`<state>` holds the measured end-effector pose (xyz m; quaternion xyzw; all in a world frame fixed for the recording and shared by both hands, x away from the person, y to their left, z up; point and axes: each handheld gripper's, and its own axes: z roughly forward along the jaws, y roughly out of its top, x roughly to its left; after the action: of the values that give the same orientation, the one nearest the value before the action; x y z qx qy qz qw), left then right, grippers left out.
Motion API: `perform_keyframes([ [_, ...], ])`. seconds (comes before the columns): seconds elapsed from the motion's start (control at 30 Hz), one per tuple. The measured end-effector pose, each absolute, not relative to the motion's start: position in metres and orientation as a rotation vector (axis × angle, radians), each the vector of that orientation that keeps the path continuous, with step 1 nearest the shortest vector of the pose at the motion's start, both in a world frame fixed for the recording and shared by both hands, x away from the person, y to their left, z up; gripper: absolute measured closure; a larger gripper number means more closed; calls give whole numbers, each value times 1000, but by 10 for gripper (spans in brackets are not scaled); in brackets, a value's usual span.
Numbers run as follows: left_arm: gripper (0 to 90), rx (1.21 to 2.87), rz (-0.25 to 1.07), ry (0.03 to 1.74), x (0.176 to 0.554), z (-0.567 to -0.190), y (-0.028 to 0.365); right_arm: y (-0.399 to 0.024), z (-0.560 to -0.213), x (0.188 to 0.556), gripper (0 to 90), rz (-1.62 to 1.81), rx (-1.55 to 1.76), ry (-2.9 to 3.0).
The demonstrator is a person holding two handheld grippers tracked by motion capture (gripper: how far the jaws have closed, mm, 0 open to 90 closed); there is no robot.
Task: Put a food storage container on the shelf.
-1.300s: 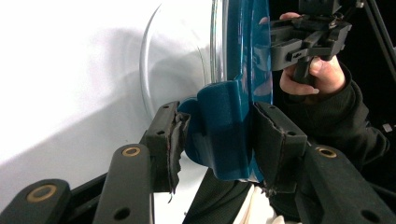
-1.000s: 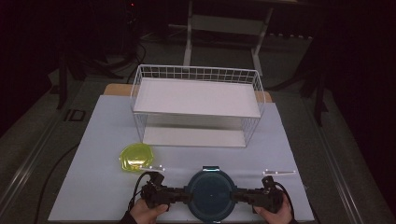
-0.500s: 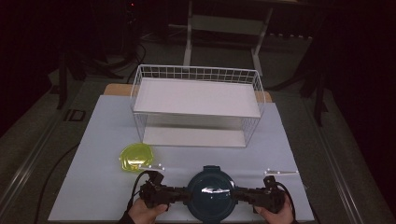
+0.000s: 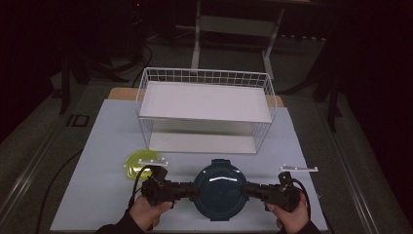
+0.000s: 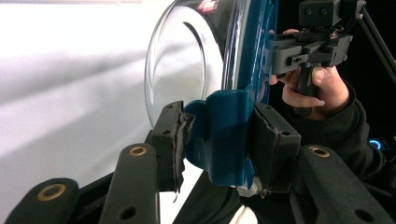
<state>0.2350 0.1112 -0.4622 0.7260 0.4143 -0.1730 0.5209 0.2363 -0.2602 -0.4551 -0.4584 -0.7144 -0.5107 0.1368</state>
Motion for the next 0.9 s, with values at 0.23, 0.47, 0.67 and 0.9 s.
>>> perform_keyframes([
  [0.23, 572, 1738, -375, 977, 246, -438, 113, -258, -434, 247, 563, -1509, -1310, -2079],
  [0.47, 572, 1732, -337, 958, 257, -413, 117, -255, -410, 260, 563, -1560, -1295, -2089],
  [0.67, 573, 1727, -298, 943, 272, -385, 123, -249, -385, 276, 563, -1604, -1274, -2100],
  [0.9, 573, 1712, -267, 925, 290, -358, 128, -244, -354, 295, 563, -1656, -1261, -2106],
])
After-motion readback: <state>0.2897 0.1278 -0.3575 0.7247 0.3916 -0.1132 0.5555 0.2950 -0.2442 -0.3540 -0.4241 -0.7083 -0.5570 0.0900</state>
